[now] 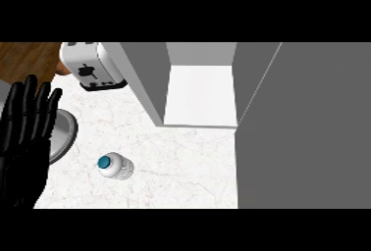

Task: Pick up the bottled water, place it into the cabinet and close the cabinet

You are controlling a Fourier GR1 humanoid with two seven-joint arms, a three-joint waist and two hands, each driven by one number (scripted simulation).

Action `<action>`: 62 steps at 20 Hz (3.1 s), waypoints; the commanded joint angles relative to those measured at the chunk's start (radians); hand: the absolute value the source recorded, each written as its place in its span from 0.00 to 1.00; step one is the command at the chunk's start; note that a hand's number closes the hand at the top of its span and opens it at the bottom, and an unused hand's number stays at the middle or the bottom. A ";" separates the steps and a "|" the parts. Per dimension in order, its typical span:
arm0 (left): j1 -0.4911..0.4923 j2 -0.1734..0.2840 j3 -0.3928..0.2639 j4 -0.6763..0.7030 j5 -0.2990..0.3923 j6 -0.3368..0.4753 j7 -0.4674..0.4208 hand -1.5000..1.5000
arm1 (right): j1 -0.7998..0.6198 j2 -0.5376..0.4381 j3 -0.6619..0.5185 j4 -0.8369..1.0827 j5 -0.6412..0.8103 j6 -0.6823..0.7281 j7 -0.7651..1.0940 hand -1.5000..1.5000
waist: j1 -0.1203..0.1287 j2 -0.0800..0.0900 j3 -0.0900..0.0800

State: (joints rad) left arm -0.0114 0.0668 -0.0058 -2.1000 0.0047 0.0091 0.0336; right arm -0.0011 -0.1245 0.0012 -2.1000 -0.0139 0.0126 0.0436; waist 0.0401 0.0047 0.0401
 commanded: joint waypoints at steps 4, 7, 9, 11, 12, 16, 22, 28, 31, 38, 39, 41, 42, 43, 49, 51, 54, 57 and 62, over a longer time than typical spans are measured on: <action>0.101 0.118 0.066 -0.050 0.161 -0.194 -0.051 0.00 | 0.042 0.034 0.030 -0.039 0.027 -0.017 -0.022 0.00 | -0.035 -0.006 -0.041; 0.197 0.021 -0.035 -0.035 0.334 -0.222 0.053 0.00 | 0.111 0.034 0.135 -0.094 -0.057 0.071 0.043 0.00 | -0.025 -0.009 -0.042; 0.233 0.067 0.037 -0.087 0.445 -0.244 0.109 0.00 | 0.186 0.042 0.177 -0.147 -0.066 0.081 0.064 0.00 | -0.031 -0.012 -0.041; 0.304 0.080 0.016 -0.262 0.503 -0.221 0.221 0.00 | 0.138 0.022 0.136 -0.189 -0.102 0.074 0.123 0.00 | -0.023 -0.012 -0.040; 0.361 0.077 0.038 -0.277 0.523 -0.235 0.187 0.00 | 0.210 0.011 0.153 -0.280 -0.108 0.086 0.142 0.00 | -0.031 -0.013 -0.040; 0.330 0.121 0.108 -0.369 0.642 -0.184 0.314 0.00 | 0.217 0.028 0.208 -0.370 -0.086 0.053 0.238 0.00 | -0.037 -0.008 -0.040; 0.407 0.099 0.116 -0.444 0.635 -0.180 0.348 0.00 | 0.295 0.030 0.265 -0.475 -0.054 0.042 0.282 0.00 | -0.033 -0.011 -0.040; 0.362 0.097 0.127 -0.469 0.622 -0.104 0.421 0.00 | 0.216 0.039 0.299 -0.480 -0.020 -0.001 0.363 0.00 | -0.032 -0.009 -0.040; 0.405 0.117 0.147 -0.444 0.648 -0.176 0.392 0.00 | 0.157 0.050 0.285 -0.516 -0.023 -0.044 0.433 0.00 | -0.023 -0.010 -0.041; 0.353 0.124 0.145 -0.458 0.633 -0.119 0.441 0.00 | 0.131 0.039 0.307 -0.490 0.013 -0.068 0.448 0.00 | -0.035 -0.008 -0.040; 0.408 0.088 0.120 -0.438 0.581 -0.153 0.382 0.00 | 0.162 0.038 0.336 -0.555 0.020 -0.069 0.444 0.00 | -0.035 -0.012 -0.040; 0.378 0.114 0.181 -0.377 0.637 -0.183 0.368 0.00 | 0.189 0.028 0.351 -0.530 0.027 -0.064 0.422 0.00 | -0.039 -0.010 -0.040; 0.451 0.072 0.116 -0.425 0.571 -0.186 0.358 0.00 | 0.236 0.033 0.417 -0.548 0.080 -0.075 0.411 0.00 | -0.038 -0.013 -0.040; 0.392 0.077 0.096 -0.433 0.539 -0.142 0.386 0.00 | 0.167 0.046 0.387 -0.537 0.050 -0.096 0.444 0.00 | -0.039 -0.011 -0.040; 0.355 0.101 0.157 -0.340 0.551 -0.173 0.349 0.00 | 0.175 0.003 0.341 -0.539 0.008 -0.087 0.436 0.00 | -0.044 -0.008 -0.040; 0.403 0.070 0.113 -0.348 0.526 -0.202 0.322 0.00 | 0.098 -0.002 0.335 -0.563 0.018 -0.105 0.514 0.00 | -0.038 -0.009 -0.040; 0.304 0.095 0.172 -0.245 0.540 -0.193 0.319 0.00 | 0.104 0.017 0.375 -0.533 0.052 -0.137 0.497 0.00 | -0.043 -0.007 -0.040; 0.287 0.054 0.123 -0.160 0.447 -0.201 0.274 0.00 | 0.052 0.026 0.420 -0.540 0.090 -0.156 0.555 0.00 | -0.043 -0.006 -0.041; 0.183 0.078 0.156 -0.048 0.397 -0.168 0.287 0.00 | 0.135 -0.018 0.391 -0.604 0.028 -0.135 0.530 0.00 | -0.056 -0.007 -0.040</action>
State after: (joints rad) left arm 0.2558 0.1391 0.1405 -2.2153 0.4514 -0.1956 0.3082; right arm 0.0683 -0.1144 0.3776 -2.5052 0.0014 -0.1274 0.5049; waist -0.0079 -0.0022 -0.0005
